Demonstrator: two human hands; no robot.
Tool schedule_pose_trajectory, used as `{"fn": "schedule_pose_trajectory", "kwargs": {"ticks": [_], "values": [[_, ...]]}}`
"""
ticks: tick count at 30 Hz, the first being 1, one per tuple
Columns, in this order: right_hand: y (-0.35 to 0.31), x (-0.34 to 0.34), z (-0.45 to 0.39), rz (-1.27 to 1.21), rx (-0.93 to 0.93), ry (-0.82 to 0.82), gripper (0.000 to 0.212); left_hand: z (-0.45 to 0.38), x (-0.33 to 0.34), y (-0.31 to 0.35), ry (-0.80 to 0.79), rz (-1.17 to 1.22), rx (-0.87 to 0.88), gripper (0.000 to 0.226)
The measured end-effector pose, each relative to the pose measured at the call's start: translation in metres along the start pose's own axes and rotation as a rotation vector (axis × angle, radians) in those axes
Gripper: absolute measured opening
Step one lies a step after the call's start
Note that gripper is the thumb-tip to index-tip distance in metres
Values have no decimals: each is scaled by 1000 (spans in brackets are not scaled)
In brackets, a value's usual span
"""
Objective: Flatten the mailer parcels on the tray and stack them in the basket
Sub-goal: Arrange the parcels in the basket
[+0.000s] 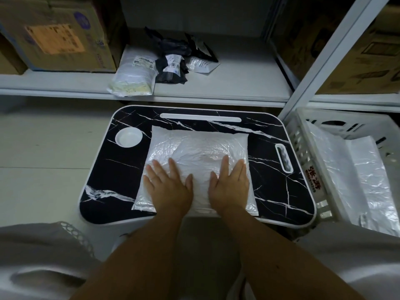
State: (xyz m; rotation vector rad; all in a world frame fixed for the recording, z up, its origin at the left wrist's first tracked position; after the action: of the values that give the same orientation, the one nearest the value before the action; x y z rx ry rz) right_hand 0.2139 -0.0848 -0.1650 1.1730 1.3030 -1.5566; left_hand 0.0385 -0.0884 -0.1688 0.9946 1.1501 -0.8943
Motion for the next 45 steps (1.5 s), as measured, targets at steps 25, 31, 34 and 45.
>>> {"fn": "schedule_pose_trajectory", "kwargs": {"ticks": [25, 31, 34, 45], "values": [[-16, -5, -70, 64, -54, -217, 78, -69, -6, 18, -167, -94, 10, 85], [-5, -8, -62, 81, -12, -146, 72, -55, -8, -9, -83, -12, -74, 69], [2, -9, -57, 88, 6, -166, 65, -53, -8, -19, -95, -19, -87, 70], [8, -44, -38, 12, 268, -121, 49, -34, -34, -31, -156, 24, -294, 62]]}}
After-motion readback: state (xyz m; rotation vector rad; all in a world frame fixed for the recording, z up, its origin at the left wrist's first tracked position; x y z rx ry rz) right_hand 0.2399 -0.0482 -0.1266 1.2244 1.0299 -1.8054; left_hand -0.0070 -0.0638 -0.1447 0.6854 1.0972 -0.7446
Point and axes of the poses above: each hand's wrist, its own z-axis away from the middle knuckle, its own x-axis out of the palm, y = z × x, the point moved 8 cm from there along -z, towards the middle knuckle, and after that the axes turned 3 degrees about -x, right-handed, at the moved point
